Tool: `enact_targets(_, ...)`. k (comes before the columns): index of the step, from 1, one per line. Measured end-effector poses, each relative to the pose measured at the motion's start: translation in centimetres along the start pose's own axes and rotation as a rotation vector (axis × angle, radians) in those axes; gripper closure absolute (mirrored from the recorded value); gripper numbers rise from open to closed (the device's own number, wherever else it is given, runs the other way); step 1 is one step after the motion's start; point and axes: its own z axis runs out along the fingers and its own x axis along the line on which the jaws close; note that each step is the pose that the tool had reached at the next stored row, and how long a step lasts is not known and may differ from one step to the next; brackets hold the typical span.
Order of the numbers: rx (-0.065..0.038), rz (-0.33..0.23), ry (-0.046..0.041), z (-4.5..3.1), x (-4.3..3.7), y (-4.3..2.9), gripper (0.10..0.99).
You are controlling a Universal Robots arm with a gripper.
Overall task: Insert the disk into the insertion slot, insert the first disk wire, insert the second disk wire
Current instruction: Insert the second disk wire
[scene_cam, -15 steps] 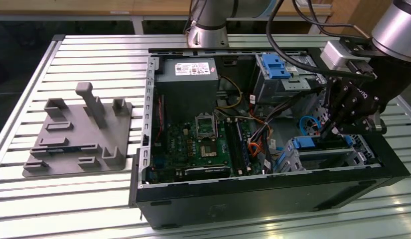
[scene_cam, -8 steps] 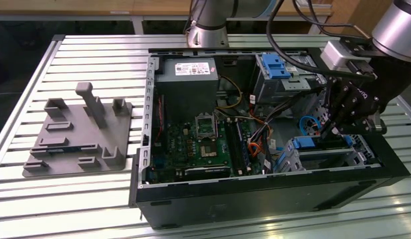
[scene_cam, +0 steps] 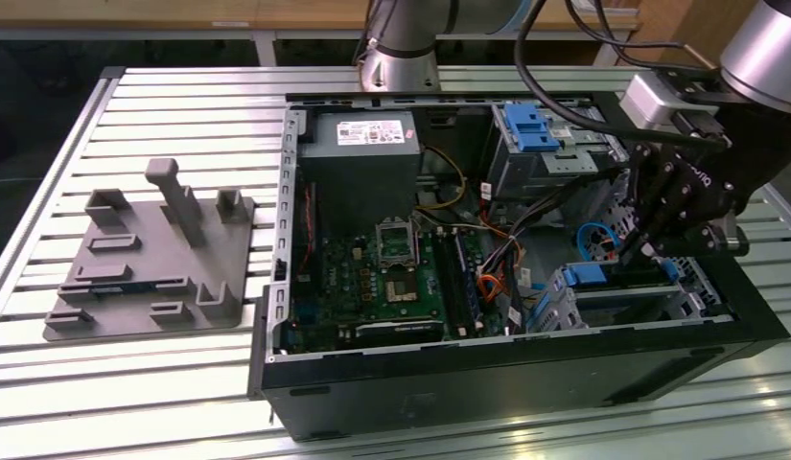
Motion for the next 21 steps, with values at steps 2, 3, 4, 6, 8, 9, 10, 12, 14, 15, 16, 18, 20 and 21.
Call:
enact_targets(2, 0.0, 0.0, 0.0001, 0.05, 0.03, -0.01, 0.925)
enact_targets(3, 0.0, 0.0, 0.0003, 0.09, 0.03, -0.01, 0.925)
enact_targets(4, 0.0, 0.0, 0.0003, 0.13, 0.04, -0.01, 0.925)
enact_targets(6, 0.0, 0.0, 0.0005, 0.18, 0.04, -0.01, 0.925)
enact_targets(8, 0.0, 0.0, 0.0006, 0.25, 0.04, -0.02, 0.925)
enact_targets(9, 0.0, 0.0, 0.0005, 0.28, 0.03, -0.02, 0.925)
enact_targets(10, 0.0, 0.0, 0.0004, 0.3, 0.03, -0.02, 0.925)
enact_targets(12, 0.0, 0.0, 0.0005, 0.35, 0.04, -0.03, 0.925)
enact_targets(14, 0.0, 0.0, 0.0008, 0.43, 0.04, -0.03, 0.925)
enact_targets(15, 0.0, 0.0, 0.001, 0.46, 0.04, -0.03, 0.925)
enact_targets(16, 0.0, 0.0, 0.001, 0.47, 0.05, -0.04, 0.925)
enact_targets(18, 0.0, 0.0, 0.0007, 0.55, 0.05, -0.04, 0.925)
enact_targets(20, 0.0, 0.0, 0.0017, 0.69, 0.06, -0.05, 0.925)
enact_targets(21, 0.0, 0.0, 0.0026, 0.82, 0.06, -0.06, 0.925)
